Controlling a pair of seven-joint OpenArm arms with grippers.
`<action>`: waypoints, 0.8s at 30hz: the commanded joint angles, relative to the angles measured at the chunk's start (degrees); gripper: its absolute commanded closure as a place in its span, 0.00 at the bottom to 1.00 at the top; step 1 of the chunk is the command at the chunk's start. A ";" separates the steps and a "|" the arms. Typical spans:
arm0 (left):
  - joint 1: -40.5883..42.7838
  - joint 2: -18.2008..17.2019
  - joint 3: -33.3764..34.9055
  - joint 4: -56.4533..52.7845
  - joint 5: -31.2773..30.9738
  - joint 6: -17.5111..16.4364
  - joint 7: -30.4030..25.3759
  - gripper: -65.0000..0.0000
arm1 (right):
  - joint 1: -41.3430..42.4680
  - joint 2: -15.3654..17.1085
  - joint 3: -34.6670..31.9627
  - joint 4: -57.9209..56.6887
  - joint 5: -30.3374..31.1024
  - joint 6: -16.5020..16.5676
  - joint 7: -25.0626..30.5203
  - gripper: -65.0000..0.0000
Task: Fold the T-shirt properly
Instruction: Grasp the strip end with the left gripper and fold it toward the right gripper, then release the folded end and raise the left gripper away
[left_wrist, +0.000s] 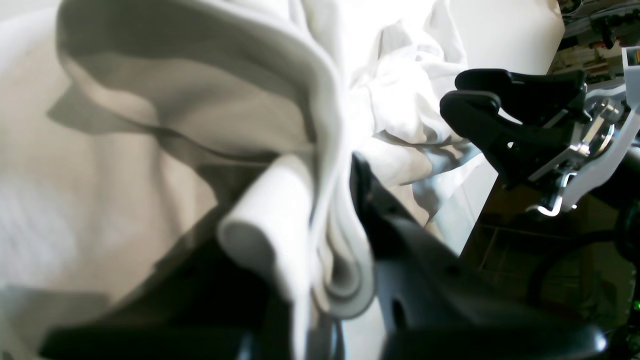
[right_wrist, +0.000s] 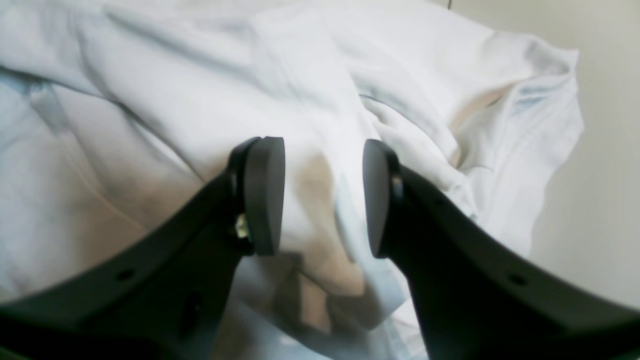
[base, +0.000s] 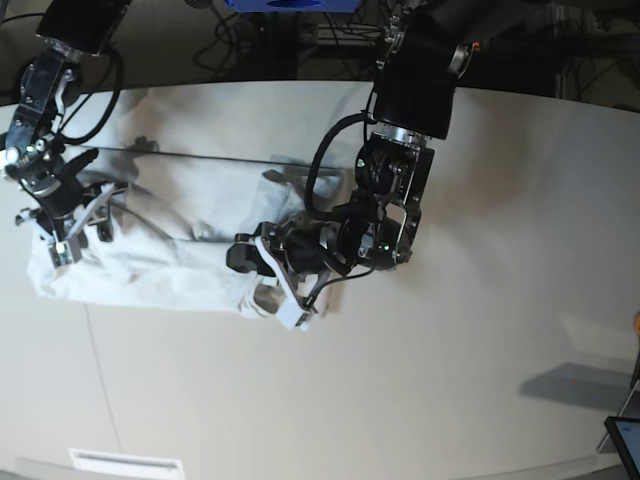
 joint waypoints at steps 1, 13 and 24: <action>-1.33 0.72 -0.01 0.95 -1.80 -0.67 -1.07 0.76 | 0.57 0.67 0.15 0.87 0.81 0.11 1.23 0.62; -1.42 3.79 -0.18 2.70 -2.15 -0.84 -1.24 0.44 | 0.66 0.67 0.15 0.87 0.81 0.11 1.23 0.62; -5.37 -0.25 -0.09 9.30 -12.87 -0.84 -1.24 0.45 | 0.66 0.67 0.15 1.05 0.81 0.19 1.49 0.62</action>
